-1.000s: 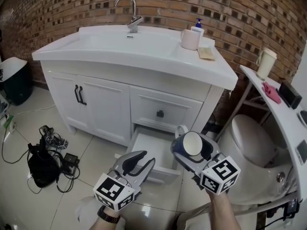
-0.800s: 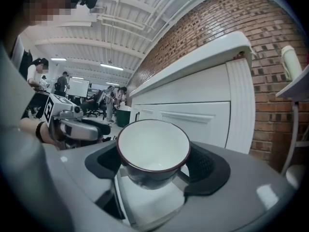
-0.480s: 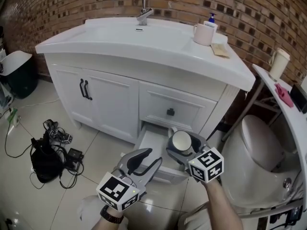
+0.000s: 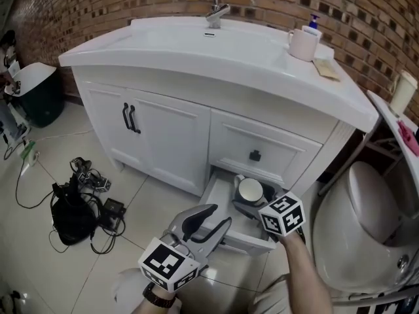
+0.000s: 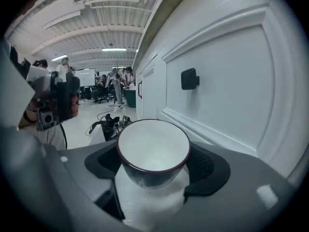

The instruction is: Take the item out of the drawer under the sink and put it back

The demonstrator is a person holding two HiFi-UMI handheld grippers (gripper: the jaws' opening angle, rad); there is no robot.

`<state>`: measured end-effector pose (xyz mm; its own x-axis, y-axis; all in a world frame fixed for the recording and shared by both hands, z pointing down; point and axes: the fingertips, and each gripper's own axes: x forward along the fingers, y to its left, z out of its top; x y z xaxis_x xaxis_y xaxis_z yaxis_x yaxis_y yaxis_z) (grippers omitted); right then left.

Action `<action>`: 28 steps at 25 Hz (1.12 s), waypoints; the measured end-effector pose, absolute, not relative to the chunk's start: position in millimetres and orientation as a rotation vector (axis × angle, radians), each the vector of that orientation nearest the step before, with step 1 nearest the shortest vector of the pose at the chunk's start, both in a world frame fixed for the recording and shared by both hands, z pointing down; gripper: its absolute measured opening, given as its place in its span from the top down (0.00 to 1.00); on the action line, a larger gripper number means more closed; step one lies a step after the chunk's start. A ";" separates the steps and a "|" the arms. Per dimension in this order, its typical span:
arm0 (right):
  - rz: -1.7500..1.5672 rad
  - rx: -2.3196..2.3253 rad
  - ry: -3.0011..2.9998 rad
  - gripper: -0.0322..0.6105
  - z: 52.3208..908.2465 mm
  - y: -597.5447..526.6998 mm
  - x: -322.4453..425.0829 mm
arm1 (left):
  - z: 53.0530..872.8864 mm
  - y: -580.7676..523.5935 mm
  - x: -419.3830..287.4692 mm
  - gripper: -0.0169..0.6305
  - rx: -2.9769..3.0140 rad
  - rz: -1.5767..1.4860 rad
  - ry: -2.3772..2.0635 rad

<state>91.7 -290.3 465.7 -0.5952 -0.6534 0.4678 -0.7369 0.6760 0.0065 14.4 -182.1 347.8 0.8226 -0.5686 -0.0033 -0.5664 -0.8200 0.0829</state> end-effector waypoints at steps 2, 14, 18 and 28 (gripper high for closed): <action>0.266 1.040 -2.427 0.33 480.9 -293.9 85.4 | 350.7 -185.7 10.4 0.73 2.920 -0.041 -0.918; 0.337 0.876 -2.265 0.32 553.3 -291.1 73.2 | 346.7 -196.0 -8.0 0.73 2.889 -0.085 -0.940; 0.373 0.869 -2.253 0.32 559.8 -288.2 77.5 | 345.4 -194.1 -11.5 0.73 2.890 -0.107 -0.941; 0.257 0.866 -2.230 0.29 540.6 -275.0 86.3 | 338.9 -184.5 -16.0 0.73 2.902 -0.110 -0.944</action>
<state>86.3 -275.0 540.6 -0.5157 -0.5092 0.6891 -0.6524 0.7546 0.0694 -16.0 -184.5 338.9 0.8067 -0.5895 -0.0414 -0.5832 -0.8055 0.1054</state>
